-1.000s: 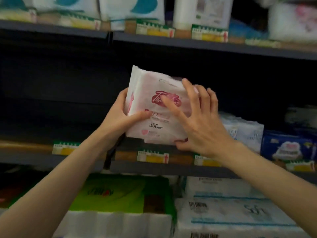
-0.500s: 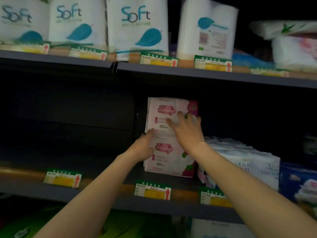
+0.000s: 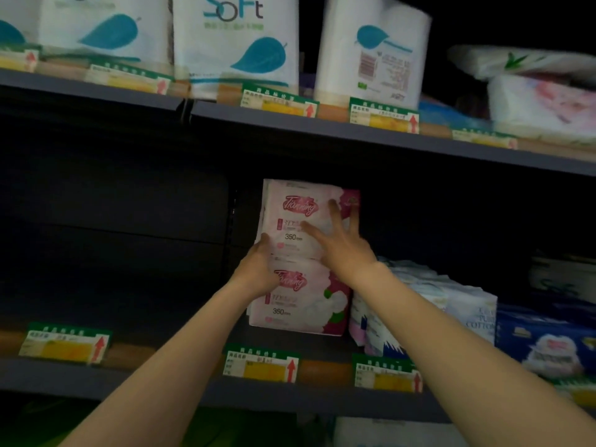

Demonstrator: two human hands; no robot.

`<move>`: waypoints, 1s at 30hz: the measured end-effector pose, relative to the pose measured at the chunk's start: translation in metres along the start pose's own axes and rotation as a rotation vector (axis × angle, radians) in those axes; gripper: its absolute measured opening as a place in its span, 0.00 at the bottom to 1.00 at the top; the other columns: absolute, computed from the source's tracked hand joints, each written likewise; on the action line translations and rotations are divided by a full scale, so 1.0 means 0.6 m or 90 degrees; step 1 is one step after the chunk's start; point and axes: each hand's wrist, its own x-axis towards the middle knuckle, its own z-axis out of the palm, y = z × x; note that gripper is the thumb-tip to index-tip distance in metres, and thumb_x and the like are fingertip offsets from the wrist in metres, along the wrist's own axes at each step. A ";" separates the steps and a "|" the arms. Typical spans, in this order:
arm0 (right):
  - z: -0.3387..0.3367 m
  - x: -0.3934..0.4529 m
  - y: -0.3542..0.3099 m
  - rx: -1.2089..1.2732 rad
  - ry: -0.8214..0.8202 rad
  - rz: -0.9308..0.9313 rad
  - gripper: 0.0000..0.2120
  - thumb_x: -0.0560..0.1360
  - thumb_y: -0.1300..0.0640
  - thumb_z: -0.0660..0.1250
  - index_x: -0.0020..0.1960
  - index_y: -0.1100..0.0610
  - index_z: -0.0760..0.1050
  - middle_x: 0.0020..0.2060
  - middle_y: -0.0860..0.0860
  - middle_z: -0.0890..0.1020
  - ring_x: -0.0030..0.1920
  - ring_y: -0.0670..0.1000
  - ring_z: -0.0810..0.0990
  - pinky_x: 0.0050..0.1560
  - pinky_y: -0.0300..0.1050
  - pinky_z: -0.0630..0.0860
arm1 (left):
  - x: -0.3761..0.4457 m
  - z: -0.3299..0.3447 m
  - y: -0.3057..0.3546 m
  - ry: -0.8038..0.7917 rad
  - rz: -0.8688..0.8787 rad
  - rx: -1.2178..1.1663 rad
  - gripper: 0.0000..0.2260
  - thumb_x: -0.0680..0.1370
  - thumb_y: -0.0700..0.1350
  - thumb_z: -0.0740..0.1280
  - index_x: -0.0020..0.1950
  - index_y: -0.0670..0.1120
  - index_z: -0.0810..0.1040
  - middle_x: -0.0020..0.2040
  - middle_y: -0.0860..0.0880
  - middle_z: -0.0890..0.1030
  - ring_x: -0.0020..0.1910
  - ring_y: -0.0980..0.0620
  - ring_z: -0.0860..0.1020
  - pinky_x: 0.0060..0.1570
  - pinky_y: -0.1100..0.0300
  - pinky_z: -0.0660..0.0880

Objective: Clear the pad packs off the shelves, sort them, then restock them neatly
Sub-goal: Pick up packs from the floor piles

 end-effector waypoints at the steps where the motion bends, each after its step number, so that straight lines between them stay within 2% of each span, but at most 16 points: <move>1: -0.008 0.000 0.002 0.007 -0.023 -0.001 0.37 0.77 0.59 0.62 0.75 0.37 0.45 0.74 0.55 0.33 0.73 0.66 0.36 0.64 0.59 0.69 | -0.006 -0.002 -0.001 -0.003 0.008 -0.001 0.36 0.76 0.37 0.63 0.77 0.45 0.44 0.73 0.44 0.60 0.68 0.45 0.67 0.62 0.55 0.70; 3: -0.027 -0.008 0.004 0.006 -0.067 0.001 0.38 0.77 0.59 0.64 0.75 0.37 0.45 0.75 0.54 0.34 0.74 0.65 0.38 0.64 0.58 0.68 | -0.023 -0.006 -0.003 -0.007 0.026 -0.002 0.32 0.76 0.37 0.63 0.76 0.44 0.51 0.71 0.44 0.63 0.67 0.46 0.68 0.60 0.57 0.70; 5: -0.040 -0.028 -0.003 0.023 -0.067 0.015 0.37 0.76 0.62 0.62 0.76 0.40 0.48 0.75 0.56 0.39 0.74 0.65 0.45 0.64 0.58 0.68 | -0.051 -0.010 -0.002 0.010 0.037 -0.014 0.26 0.76 0.37 0.63 0.73 0.44 0.60 0.68 0.45 0.66 0.65 0.45 0.68 0.58 0.57 0.69; 8: -0.030 -0.099 -0.041 0.062 0.112 -0.023 0.34 0.73 0.69 0.62 0.75 0.50 0.58 0.75 0.60 0.50 0.71 0.65 0.55 0.58 0.58 0.73 | -0.128 -0.011 -0.016 0.187 0.081 -0.010 0.23 0.75 0.37 0.64 0.70 0.43 0.66 0.66 0.42 0.68 0.64 0.44 0.70 0.63 0.50 0.69; 10: 0.006 -0.176 -0.074 0.112 0.236 -0.084 0.27 0.72 0.66 0.63 0.70 0.57 0.66 0.71 0.64 0.61 0.67 0.67 0.63 0.57 0.60 0.73 | -0.208 0.000 -0.048 0.312 0.174 0.000 0.20 0.73 0.35 0.62 0.65 0.41 0.71 0.61 0.41 0.71 0.60 0.44 0.71 0.60 0.47 0.70; 11: 0.031 -0.219 -0.087 0.135 0.279 -0.118 0.24 0.71 0.65 0.63 0.67 0.59 0.69 0.68 0.65 0.65 0.63 0.68 0.67 0.56 0.60 0.72 | -0.252 0.009 -0.063 0.337 0.225 0.010 0.18 0.72 0.35 0.61 0.61 0.40 0.73 0.58 0.41 0.73 0.57 0.44 0.72 0.57 0.49 0.71; 15: 0.168 -0.381 -0.139 0.255 0.256 -0.242 0.19 0.69 0.64 0.64 0.60 0.62 0.73 0.61 0.66 0.71 0.59 0.67 0.72 0.56 0.60 0.73 | -0.409 0.073 -0.167 0.272 0.290 0.063 0.13 0.70 0.35 0.59 0.53 0.38 0.75 0.51 0.40 0.75 0.52 0.45 0.72 0.52 0.53 0.68; 17: 0.252 -0.456 -0.178 0.297 0.167 -0.262 0.20 0.67 0.66 0.68 0.59 0.62 0.73 0.60 0.65 0.72 0.58 0.66 0.73 0.55 0.60 0.74 | -0.476 0.118 -0.237 0.177 0.244 0.088 0.13 0.69 0.36 0.58 0.52 0.41 0.75 0.50 0.41 0.75 0.50 0.46 0.72 0.50 0.54 0.68; 20: 0.374 -0.563 -0.248 0.319 -0.093 -0.273 0.24 0.63 0.65 0.73 0.58 0.60 0.75 0.60 0.64 0.74 0.57 0.65 0.75 0.53 0.61 0.77 | -0.576 0.191 -0.336 -0.009 0.090 0.136 0.16 0.68 0.43 0.56 0.55 0.48 0.71 0.51 0.45 0.74 0.49 0.46 0.72 0.47 0.51 0.72; 22: 0.437 -0.625 -0.291 0.321 -0.312 -0.288 0.21 0.70 0.61 0.69 0.63 0.59 0.74 0.66 0.61 0.70 0.64 0.63 0.69 0.60 0.59 0.71 | -0.633 0.226 -0.381 -0.162 -0.008 0.190 0.20 0.69 0.49 0.53 0.59 0.49 0.71 0.55 0.45 0.74 0.52 0.44 0.74 0.48 0.47 0.74; 24: 0.497 -0.678 -0.329 0.302 -0.480 -0.298 0.20 0.77 0.57 0.61 0.68 0.57 0.68 0.72 0.56 0.62 0.71 0.56 0.60 0.66 0.51 0.63 | -0.678 0.245 -0.416 -0.287 -0.117 0.273 0.22 0.73 0.51 0.55 0.65 0.48 0.70 0.63 0.46 0.71 0.61 0.43 0.71 0.57 0.49 0.69; 27: 0.567 -0.720 -0.381 0.298 -0.591 -0.283 0.23 0.78 0.58 0.59 0.72 0.56 0.62 0.76 0.54 0.53 0.74 0.54 0.54 0.69 0.48 0.58 | -0.725 0.264 -0.456 -0.345 -0.184 0.338 0.19 0.74 0.43 0.65 0.65 0.45 0.72 0.63 0.44 0.72 0.62 0.41 0.73 0.56 0.49 0.67; 30: 0.628 -0.716 -0.412 0.325 -0.616 -0.234 0.24 0.79 0.62 0.56 0.75 0.56 0.58 0.77 0.55 0.49 0.75 0.56 0.52 0.72 0.49 0.55 | -0.750 0.286 -0.490 -0.441 -0.250 0.384 0.20 0.79 0.44 0.58 0.71 0.46 0.63 0.68 0.46 0.65 0.67 0.44 0.66 0.64 0.50 0.63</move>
